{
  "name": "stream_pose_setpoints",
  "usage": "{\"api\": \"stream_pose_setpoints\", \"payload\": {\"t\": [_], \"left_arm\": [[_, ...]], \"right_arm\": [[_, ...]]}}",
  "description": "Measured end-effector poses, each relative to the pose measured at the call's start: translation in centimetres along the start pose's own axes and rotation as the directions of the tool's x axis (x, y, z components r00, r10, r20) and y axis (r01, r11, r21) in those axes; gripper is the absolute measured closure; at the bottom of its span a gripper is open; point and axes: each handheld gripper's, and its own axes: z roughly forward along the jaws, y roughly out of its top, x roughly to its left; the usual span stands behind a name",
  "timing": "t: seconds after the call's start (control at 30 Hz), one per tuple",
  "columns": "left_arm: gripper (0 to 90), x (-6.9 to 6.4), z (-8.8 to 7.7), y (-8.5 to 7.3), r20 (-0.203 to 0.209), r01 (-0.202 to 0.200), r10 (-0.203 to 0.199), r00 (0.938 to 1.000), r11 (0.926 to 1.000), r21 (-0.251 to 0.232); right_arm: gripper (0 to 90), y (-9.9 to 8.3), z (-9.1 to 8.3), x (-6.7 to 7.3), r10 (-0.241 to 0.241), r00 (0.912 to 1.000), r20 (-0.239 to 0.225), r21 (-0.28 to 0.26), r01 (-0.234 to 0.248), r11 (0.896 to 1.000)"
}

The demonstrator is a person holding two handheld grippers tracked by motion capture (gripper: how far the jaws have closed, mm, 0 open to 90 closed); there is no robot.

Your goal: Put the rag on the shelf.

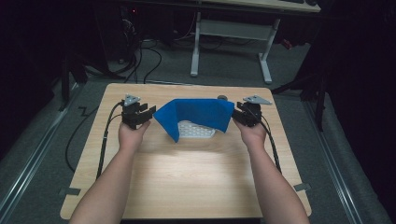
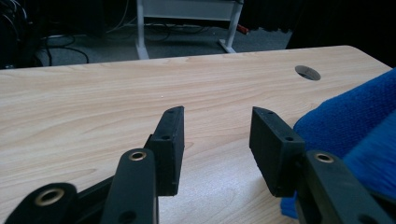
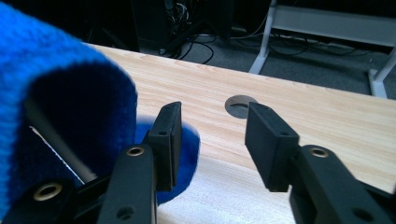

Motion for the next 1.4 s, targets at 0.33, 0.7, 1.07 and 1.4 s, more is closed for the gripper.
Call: {"api": "stream_pose_setpoints", "payload": {"t": [0.33,0.7,1.07,1.4], "left_arm": [[50.4,-0.2,-1.4,-0.1,-0.037,-0.038,0.038,0.9986,0.9993,-0.004],[46.9,-0.1,-3.2,-1.5,-0.053,-0.041,0.041,0.9978,0.9991,-0.006],[44.2,-0.8,-5.2,-3.2,-0.046,-0.050,0.050,0.9977,0.9987,-0.006],[41.4,-2.6,-8.0,-5.1,-0.001,-0.054,0.054,0.9986,0.9983,-0.023]], "right_arm": [[50.7,0.1,-1.4,0.1,-0.019,0.9998,0.005,-0.002,0.019,1.000],[43.5,-1.0,-3.4,0.1,-0.049,0.9986,0.019,-0.018,0.050,0.999],[34.8,-2.4,-5.8,1.0,-0.081,0.9966,0.011,-0.022,0.082,0.996],[31.2,-4.5,-8.2,2.5,-0.108,0.9936,-0.032,-0.004,0.108,0.994]]}}
